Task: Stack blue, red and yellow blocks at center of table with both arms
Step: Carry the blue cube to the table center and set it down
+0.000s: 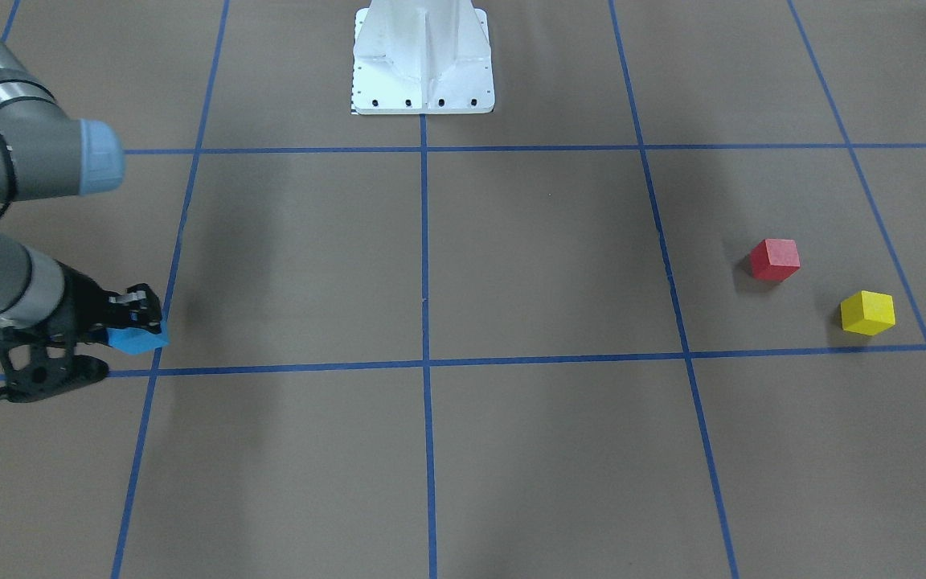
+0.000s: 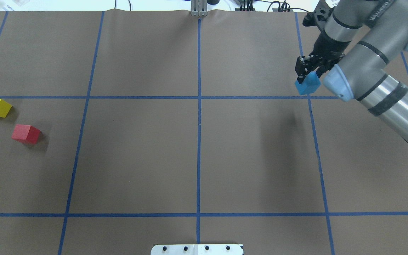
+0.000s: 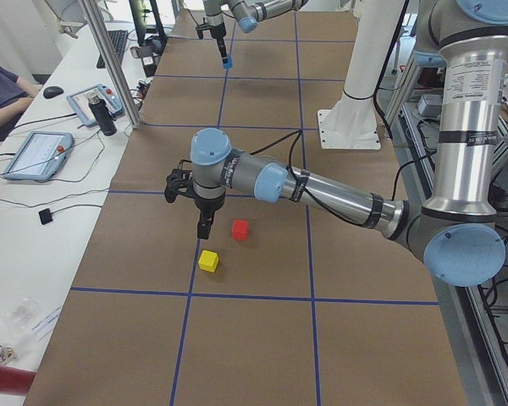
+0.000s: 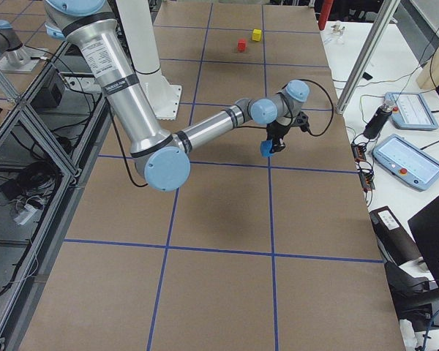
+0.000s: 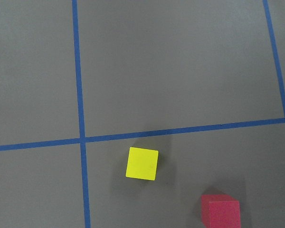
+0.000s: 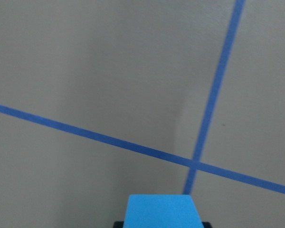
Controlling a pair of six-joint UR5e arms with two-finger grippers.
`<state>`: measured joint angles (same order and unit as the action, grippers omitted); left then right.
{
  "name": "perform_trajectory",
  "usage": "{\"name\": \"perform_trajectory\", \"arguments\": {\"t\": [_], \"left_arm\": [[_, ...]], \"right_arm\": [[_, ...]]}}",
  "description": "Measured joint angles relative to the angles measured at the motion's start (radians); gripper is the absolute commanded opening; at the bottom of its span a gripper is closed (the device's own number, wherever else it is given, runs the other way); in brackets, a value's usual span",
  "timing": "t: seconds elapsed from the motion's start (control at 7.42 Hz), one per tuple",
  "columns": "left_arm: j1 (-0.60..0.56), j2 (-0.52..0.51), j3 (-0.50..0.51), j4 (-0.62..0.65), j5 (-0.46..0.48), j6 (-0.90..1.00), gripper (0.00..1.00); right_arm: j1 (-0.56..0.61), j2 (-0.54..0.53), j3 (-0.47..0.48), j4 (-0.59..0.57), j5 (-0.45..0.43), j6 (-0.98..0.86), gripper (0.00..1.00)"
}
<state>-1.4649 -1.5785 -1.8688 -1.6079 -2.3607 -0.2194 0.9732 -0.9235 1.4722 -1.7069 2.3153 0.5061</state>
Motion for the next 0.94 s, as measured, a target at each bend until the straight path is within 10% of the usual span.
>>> {"name": "perform_trajectory", "arguments": {"t": [0.4, 0.94], "left_arm": [[0.0, 0.002, 0.008, -0.001, 0.0, 0.0, 1.0], [0.0, 0.01, 0.011, -0.003, 0.001, 0.002, 1.0]], "right_arm": [[-0.196, 0.292, -0.226, 0.053, -0.11, 0.348, 0.0], [-0.341, 0.332, -0.289, 0.188, -0.212, 0.525, 0.0]]}}
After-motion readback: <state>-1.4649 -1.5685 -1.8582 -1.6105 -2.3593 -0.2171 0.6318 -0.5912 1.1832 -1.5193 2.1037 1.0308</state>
